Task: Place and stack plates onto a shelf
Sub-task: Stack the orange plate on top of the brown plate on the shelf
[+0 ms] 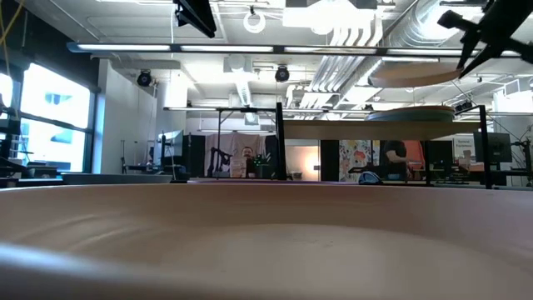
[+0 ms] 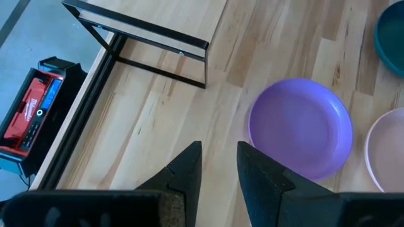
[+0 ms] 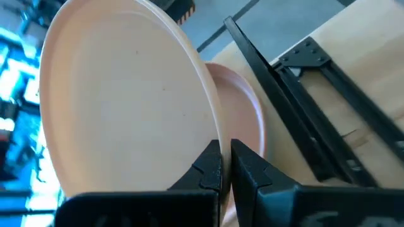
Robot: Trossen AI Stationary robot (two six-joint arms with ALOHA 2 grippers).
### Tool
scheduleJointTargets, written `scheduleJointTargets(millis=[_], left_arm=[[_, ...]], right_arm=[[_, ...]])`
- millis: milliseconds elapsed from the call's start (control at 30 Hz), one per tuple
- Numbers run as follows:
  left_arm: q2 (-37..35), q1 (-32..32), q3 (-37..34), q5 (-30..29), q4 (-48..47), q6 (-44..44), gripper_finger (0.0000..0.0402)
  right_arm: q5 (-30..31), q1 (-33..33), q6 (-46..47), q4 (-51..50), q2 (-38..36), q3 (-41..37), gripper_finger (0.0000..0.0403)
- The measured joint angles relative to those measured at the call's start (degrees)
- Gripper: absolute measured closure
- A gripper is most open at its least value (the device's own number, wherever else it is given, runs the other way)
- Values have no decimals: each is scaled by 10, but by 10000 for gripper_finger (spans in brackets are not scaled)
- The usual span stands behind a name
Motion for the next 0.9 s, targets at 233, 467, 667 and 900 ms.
scheduleJointTargets(millis=[233,467,667,900], left_arm=[[0,0,0,0,0,0,314],[0,0,0,0,0,0,314],[0,0,0,0,-1,0,314],[0,0,0,0,-1,0,314]], right_arm=[[2,-21,66,23,0,-41,403],[-12,-22,93,65,3,-67,403],[-16,-22,112,78,40,-68,403],[-16,-22,112,77,71,-68,403]])
